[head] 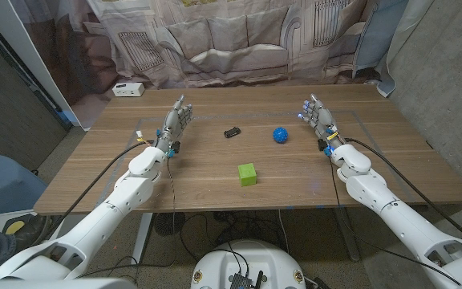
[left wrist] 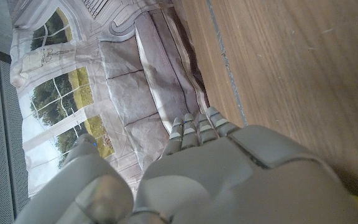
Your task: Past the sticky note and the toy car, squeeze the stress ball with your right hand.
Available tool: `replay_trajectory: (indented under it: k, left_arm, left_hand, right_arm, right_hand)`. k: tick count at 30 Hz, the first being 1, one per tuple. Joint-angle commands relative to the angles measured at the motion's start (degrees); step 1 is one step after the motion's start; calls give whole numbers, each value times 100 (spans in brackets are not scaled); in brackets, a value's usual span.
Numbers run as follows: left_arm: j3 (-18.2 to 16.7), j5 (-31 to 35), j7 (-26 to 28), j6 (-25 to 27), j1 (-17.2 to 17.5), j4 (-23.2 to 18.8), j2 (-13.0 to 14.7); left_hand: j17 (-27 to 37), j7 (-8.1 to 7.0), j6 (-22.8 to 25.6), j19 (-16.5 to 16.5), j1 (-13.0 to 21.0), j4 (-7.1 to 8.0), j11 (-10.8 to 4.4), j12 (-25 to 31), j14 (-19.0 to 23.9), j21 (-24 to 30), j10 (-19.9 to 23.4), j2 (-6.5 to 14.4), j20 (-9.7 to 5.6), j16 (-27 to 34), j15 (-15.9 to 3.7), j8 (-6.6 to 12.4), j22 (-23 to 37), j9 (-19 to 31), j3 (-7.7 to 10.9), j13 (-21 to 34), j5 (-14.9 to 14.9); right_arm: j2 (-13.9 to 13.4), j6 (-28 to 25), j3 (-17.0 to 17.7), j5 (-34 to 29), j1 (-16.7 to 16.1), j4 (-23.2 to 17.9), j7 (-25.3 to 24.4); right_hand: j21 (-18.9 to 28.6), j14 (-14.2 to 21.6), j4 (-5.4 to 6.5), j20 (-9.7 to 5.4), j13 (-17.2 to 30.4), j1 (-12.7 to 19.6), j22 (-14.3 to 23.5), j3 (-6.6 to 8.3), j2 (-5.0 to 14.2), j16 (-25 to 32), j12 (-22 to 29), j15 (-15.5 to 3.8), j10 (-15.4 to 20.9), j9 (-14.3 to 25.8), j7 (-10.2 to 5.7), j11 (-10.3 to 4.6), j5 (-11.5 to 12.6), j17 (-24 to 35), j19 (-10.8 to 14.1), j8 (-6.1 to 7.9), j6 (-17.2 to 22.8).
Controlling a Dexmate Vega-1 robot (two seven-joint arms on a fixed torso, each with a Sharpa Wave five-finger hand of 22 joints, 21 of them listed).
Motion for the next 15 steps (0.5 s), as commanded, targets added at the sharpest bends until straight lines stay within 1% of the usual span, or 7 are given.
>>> replay_trajectory:
  k: [1,9,15]
  left_arm:
    - [-73,58,63,-54,226,-391,178]
    - [-61,88,-88,-199,127,-280,163]
    - [-41,261,-10,-210,119,-373,249]
  left_hand:
    - [8,-9,75,20,30,2,-15,42,43,24,81,0,50,51,57,35,22,24,39,24,35]
    - [8,-7,141,97,33,-8,-19,70,143,14,165,6,79,76,45,50,23,25,33,20,32]
    - [8,-9,206,255,36,-21,8,95,287,26,254,11,115,108,91,59,24,27,26,17,29]
  right_arm:
    - [52,400,35,-102,-107,-56,-27]
    - [-79,435,81,-220,-245,-280,-154]
    - [-182,594,52,-395,-306,-334,-99]
  right_hand:
    - [36,35,-8,-3,29,56,8,41,17,19,36,4,50,8,6,3,30,6,48,29,60]
    - [21,55,-20,1,29,68,8,43,25,18,30,7,63,8,-2,-1,25,-8,68,44,119]
    - [11,70,-33,-8,29,90,8,54,44,18,33,-11,93,8,-9,-10,25,-20,90,42,133]
